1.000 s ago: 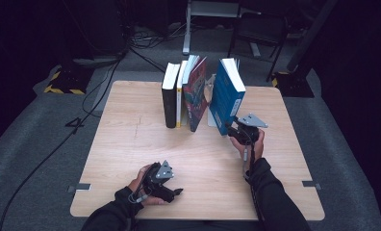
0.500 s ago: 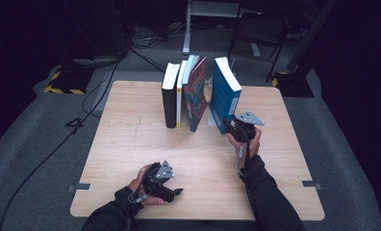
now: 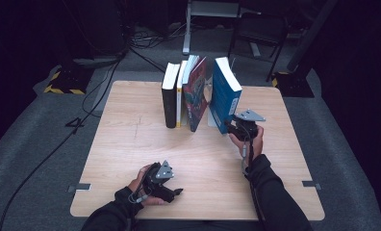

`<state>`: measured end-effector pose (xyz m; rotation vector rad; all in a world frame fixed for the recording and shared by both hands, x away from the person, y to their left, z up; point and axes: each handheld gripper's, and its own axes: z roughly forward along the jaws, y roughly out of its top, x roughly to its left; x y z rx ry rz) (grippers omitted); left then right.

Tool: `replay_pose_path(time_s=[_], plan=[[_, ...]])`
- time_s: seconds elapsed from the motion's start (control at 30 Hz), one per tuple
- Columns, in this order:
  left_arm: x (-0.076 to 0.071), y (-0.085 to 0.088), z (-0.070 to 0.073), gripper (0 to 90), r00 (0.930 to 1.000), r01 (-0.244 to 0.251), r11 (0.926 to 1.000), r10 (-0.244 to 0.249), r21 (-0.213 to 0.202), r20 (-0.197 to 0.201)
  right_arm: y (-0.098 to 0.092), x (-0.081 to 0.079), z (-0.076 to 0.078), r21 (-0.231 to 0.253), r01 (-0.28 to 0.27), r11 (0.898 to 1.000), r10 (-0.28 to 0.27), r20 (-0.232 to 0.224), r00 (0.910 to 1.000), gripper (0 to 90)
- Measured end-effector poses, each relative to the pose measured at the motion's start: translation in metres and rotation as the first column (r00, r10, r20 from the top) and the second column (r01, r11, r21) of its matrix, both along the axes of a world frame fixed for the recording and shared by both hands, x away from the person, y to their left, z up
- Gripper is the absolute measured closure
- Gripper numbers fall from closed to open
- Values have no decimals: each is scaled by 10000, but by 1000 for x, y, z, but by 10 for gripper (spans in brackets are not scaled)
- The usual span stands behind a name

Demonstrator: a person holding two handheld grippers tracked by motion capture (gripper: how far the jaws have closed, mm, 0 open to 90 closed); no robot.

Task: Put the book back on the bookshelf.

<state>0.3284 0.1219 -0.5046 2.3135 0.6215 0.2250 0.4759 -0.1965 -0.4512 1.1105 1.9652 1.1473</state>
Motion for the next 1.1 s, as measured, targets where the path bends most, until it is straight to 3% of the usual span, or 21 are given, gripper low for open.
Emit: replay_pose_path(time_s=[0.27,0.43,0.77,0.9,1.1], plan=[[0,0,0,140,10000,4,10000,-4,-8,-1,-6,-6,12,-527,-547,9971,534,-252,9983,507],[0,0,0,140,10000,3,10000,-3,-8,0,-11,-11,22,-1166,-941,9887,888,-505,9948,439],[0,0,0,140,10000,-4,10000,4,-2,0,-18,-18,29,-1847,-1744,9672,1580,-1001,9824,367],[0,0,0,139,10000,-17,10000,17,-14,8,-22,-24,30,-2163,-2168,9520,1931,-1256,9731,356],[0,0,0,139,10000,-23,10000,23,2,-1,-33,-34,31,-2316,-2507,9399,2214,-1455,9643,343]])
